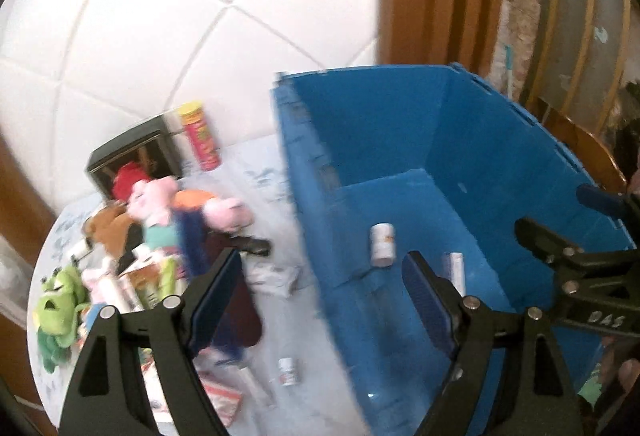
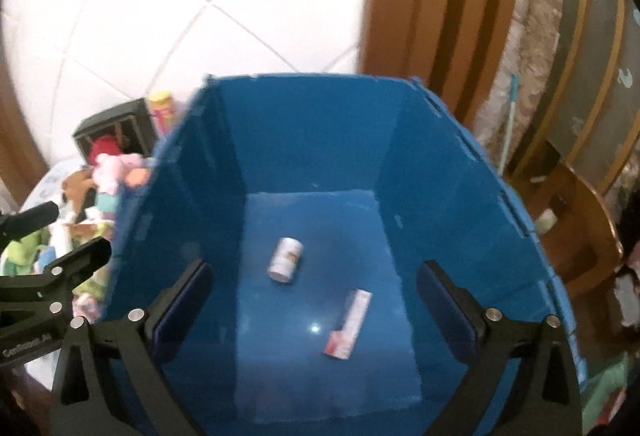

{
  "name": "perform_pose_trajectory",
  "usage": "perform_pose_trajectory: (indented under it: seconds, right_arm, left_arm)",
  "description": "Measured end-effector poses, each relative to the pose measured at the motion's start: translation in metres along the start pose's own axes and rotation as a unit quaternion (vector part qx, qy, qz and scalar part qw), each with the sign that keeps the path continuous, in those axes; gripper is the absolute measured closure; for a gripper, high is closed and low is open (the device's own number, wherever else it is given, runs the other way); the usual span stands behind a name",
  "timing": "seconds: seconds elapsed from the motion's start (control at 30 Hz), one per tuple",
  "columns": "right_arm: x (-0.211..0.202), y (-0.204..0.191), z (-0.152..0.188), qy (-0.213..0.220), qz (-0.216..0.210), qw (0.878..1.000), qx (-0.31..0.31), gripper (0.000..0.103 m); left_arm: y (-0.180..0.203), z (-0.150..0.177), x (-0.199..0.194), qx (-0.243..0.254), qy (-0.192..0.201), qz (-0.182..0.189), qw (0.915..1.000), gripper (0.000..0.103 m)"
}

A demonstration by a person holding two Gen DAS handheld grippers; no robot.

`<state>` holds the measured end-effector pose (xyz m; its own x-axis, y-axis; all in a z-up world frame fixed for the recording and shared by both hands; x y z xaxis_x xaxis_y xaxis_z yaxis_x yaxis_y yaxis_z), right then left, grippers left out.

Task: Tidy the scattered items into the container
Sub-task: 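Move both tools back over the pile toward the green frog plush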

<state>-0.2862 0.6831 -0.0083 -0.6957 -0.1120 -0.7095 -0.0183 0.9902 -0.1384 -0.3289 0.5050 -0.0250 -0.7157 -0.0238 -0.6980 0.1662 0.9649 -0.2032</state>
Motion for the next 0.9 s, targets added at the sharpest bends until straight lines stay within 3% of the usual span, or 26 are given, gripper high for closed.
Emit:
perform_pose_trajectory:
  seconds: [0.23,0.5,0.63,0.9]
  right_arm:
    - [-0.004,-0.086,0.009,0.025,-0.034,0.999,-0.014,0.000]
    - [0.006,-0.208,0.030,0.051,-0.079,0.995,-0.029,0.000]
    - [0.028,-0.275,0.050,0.035,-0.097,0.994,-0.030,0.000]
    - [0.084,-0.356,0.097,-0.025,-0.119,0.992,-0.021,0.000]
  left_arm:
    - [-0.089,0.047,-0.008,-0.028,0.004,-0.017,0.9994,0.021]
    - [-0.212,0.125,0.005,-0.056,-0.022,-0.039,0.9974,0.021]
    - [-0.271,0.165,0.017,-0.069,-0.043,-0.050,0.9954,0.021]
    - [-0.379,0.232,0.037,-0.106,-0.085,-0.090,0.9865,0.021]
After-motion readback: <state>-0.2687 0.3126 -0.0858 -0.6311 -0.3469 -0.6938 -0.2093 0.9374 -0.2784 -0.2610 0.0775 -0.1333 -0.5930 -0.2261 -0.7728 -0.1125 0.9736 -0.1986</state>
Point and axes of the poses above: each gripper's, at about its wrist camera, not at the fingertips, and x roughly the way its jaws point, y to its right, z to its underside, the point moved 9 cm from there along x, roughly the way its jaws point, and after that the axes turned 14 degrees about -z, right-handed, at the moved point
